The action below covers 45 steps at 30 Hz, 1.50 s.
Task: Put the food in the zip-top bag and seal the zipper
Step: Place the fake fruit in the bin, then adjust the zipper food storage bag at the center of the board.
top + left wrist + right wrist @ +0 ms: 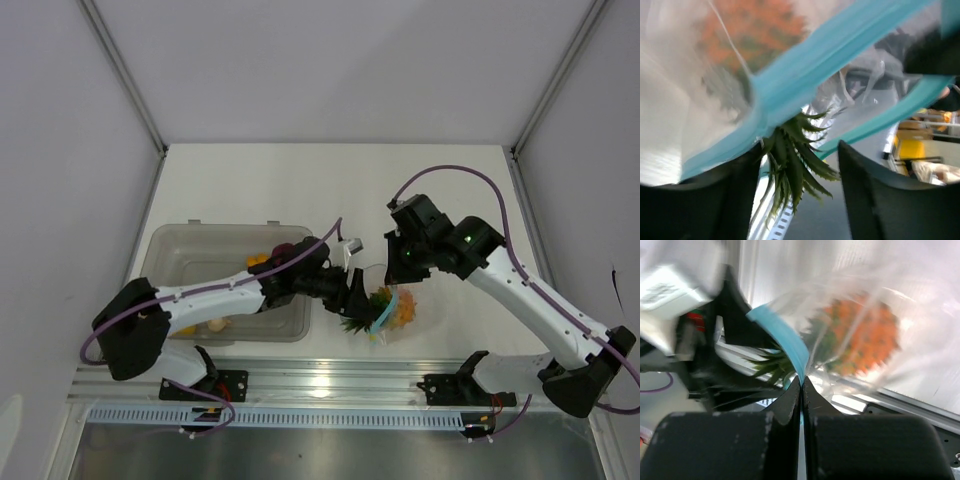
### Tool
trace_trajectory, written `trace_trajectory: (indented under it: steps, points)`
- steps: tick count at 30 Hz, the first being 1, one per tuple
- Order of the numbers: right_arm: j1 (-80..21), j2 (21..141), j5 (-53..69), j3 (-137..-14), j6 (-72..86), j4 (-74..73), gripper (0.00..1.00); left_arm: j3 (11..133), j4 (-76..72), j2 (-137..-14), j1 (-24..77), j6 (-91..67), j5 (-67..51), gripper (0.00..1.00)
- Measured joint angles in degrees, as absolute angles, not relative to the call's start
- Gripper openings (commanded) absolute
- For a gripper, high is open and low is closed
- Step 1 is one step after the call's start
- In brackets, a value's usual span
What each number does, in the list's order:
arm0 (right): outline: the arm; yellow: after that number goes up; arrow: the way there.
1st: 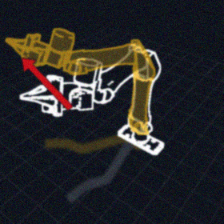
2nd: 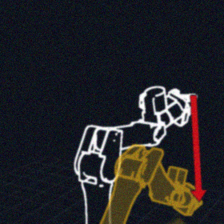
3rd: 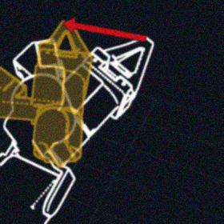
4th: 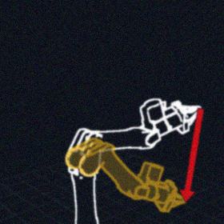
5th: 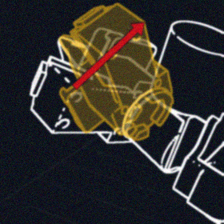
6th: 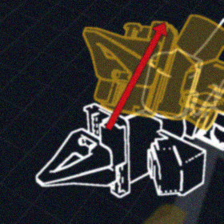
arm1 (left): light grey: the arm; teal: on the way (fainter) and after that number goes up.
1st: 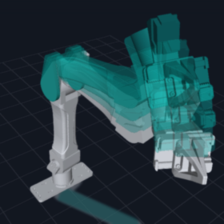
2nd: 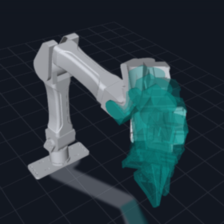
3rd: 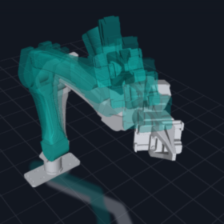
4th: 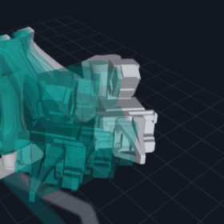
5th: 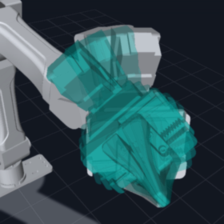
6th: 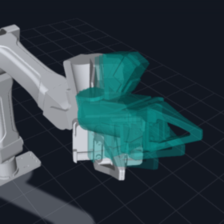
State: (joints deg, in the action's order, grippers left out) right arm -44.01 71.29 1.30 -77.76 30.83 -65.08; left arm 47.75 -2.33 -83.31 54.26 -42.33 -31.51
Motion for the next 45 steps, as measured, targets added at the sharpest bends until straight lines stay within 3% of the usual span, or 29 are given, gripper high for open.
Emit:
trace_trajectory:
  steps: [2, 5, 7, 8, 15, 17, 33, 45]
  points:
    - [-43.66, 70.41, 1.30, -77.73, 30.81, -65.45, 0.00, 45.67, -1.98, -79.50, 54.26, -41.19, -29.80, 0.81]
    - [-43.59, 69.67, 1.41, -77.65, 30.68, -65.67, 0.00, 42.78, -0.78, -72.03, 54.26, -39.59, -26.72, 0.86]
    - [-43.48, 69.41, 1.43, -77.52, 30.39, -65.76, 0.00, 42.00, 0.30, -66.70, 54.26, -38.15, -23.92, 0.99]
    - [-43.48, 69.25, 1.48, -77.34, 30.30, -65.73, 0.00, 41.93, 1.02, -64.23, 54.26, -37.34, -22.50, 1.00]
    - [-43.48, 68.16, 2.00, -76.62, 29.76, -66.19, 0.00, 41.87, 6.87, -51.92, 54.26, -35.18, -11.73, 0.99]
    - [-43.48, 67.55, 2.04, -76.62, 29.69, -66.22, 0.00, 42.02, 9.43, -51.35, 54.26, -34.87, -8.84, 0.95]
    - [-43.40, 64.29, 4.64, -76.62, 29.30, -66.19, 0.00, 45.19, 11.42, -68.31, 54.26, -31.81, -7.70, 0.81]
    - [-43.40, 63.70, 5.04, -76.62, 29.30, -66.22, 0.00, 48.45, 8.12, -70.41, 54.26, -31.83, -9.82, 0.71]
